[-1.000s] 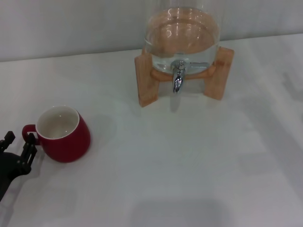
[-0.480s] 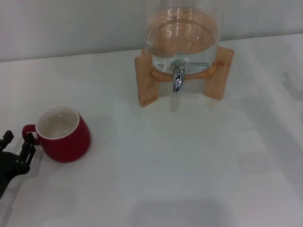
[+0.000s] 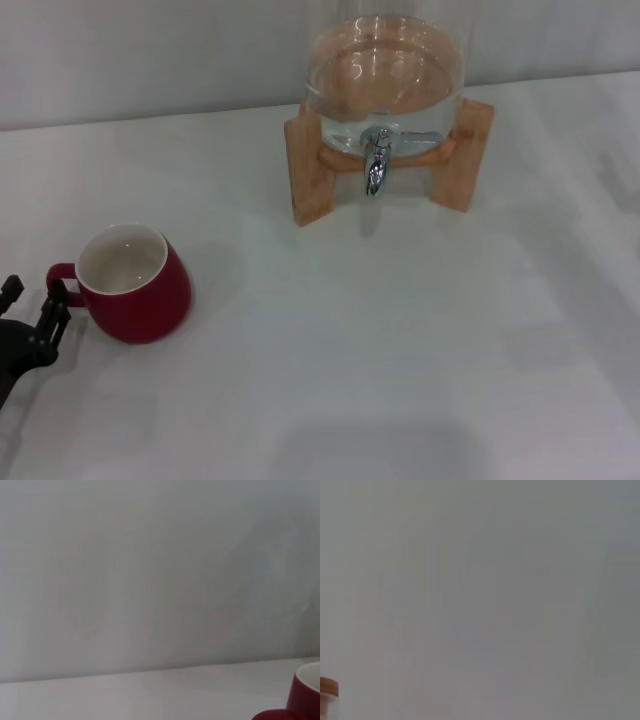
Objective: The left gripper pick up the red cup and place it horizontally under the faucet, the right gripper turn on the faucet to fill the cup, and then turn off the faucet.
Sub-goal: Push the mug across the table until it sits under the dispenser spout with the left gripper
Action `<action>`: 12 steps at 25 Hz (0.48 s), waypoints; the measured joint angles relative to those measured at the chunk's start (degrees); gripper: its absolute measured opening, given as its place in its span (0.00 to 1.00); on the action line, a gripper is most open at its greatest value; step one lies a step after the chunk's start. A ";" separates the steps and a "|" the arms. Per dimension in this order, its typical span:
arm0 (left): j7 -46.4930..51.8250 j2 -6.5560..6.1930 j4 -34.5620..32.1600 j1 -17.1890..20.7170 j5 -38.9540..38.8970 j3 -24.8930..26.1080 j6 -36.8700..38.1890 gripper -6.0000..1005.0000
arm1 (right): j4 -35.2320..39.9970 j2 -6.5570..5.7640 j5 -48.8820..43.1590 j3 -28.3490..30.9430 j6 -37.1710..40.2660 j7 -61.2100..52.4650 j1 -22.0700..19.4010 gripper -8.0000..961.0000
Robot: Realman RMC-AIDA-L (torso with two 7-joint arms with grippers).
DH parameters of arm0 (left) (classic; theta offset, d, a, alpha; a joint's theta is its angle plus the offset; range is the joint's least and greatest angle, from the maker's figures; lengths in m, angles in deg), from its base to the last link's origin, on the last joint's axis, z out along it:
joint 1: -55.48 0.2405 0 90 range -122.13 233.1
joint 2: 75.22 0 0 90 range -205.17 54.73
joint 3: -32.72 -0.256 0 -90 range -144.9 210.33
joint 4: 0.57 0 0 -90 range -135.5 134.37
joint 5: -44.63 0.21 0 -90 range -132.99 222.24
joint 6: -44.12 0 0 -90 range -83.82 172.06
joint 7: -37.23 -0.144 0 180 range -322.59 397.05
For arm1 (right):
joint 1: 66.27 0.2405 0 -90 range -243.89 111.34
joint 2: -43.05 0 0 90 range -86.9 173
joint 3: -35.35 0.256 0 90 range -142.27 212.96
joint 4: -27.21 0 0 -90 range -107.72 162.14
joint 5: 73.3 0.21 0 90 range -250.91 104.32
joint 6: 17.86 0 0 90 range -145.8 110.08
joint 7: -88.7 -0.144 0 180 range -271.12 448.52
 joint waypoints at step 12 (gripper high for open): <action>-0.02 -0.21 -0.04 -1.50 0.13 -0.03 0.46 0.51 | 0.00 0.08 0.00 0.00 0.26 -0.03 -0.21 0.88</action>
